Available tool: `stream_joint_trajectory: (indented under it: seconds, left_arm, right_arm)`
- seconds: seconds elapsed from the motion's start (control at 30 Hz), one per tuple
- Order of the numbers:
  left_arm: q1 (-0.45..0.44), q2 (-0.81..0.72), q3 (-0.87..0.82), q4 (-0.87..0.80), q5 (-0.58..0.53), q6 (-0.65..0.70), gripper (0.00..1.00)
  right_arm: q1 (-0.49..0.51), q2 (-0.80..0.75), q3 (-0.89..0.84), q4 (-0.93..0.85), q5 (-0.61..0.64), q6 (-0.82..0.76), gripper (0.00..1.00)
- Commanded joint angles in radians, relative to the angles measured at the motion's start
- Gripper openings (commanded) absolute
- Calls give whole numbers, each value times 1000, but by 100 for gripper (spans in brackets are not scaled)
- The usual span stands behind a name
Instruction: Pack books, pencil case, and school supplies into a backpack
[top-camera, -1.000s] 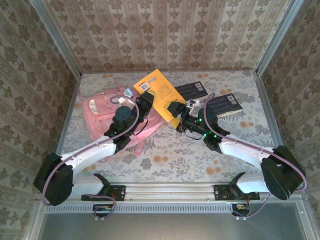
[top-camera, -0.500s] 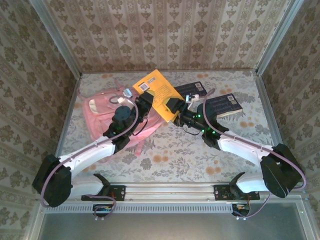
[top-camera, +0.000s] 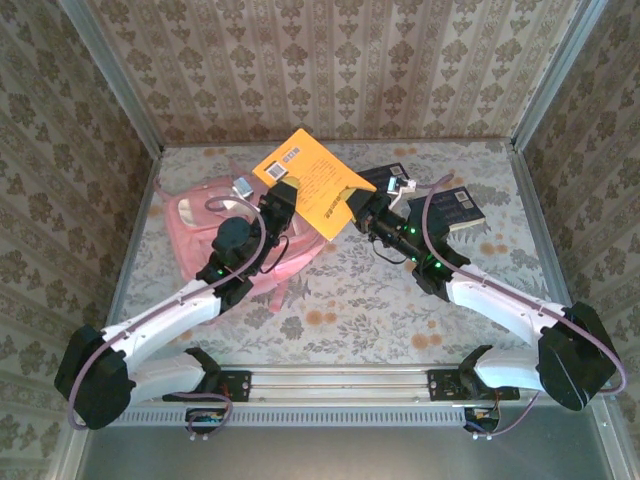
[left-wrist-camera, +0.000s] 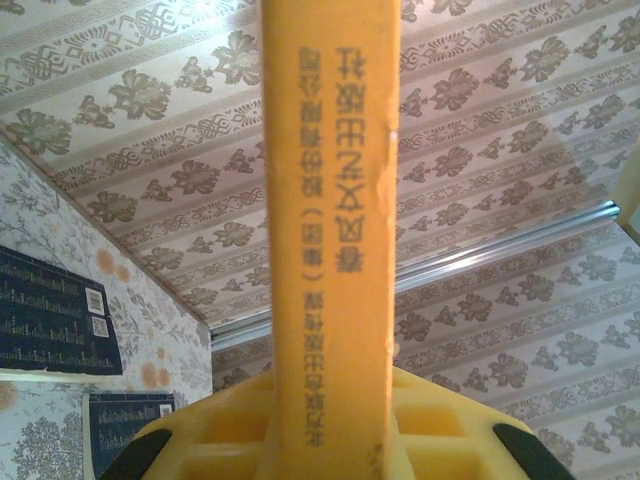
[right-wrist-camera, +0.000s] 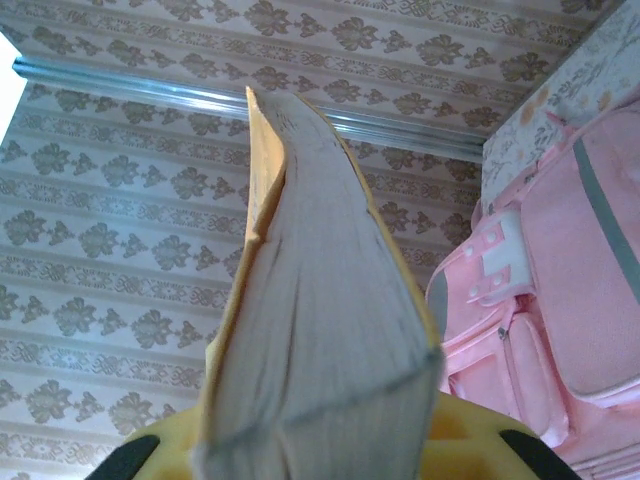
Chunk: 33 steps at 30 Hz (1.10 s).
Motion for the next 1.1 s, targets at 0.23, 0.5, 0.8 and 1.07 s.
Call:
stream_joint_trajectory:
  seconds: [0.23,0.5,0.8,1.07]
  left_arm:
    - [23,-99,84,-413,19,159,51]
    - [293,-220,6,-691,314,254,71]
    - [435,-48,26,-431,903,243,80]
    - [408,34,-3,-204,990,118,77]
  right_arm:
    - [-29,-110,34,-222,57,-165,0]
    - [-263,-196,-99,-220,-286,-117,0]
    - [-317,-260,-127,-249,-533,-143,0]
    - [-317,-280,-156,-233,-555,-119,0]
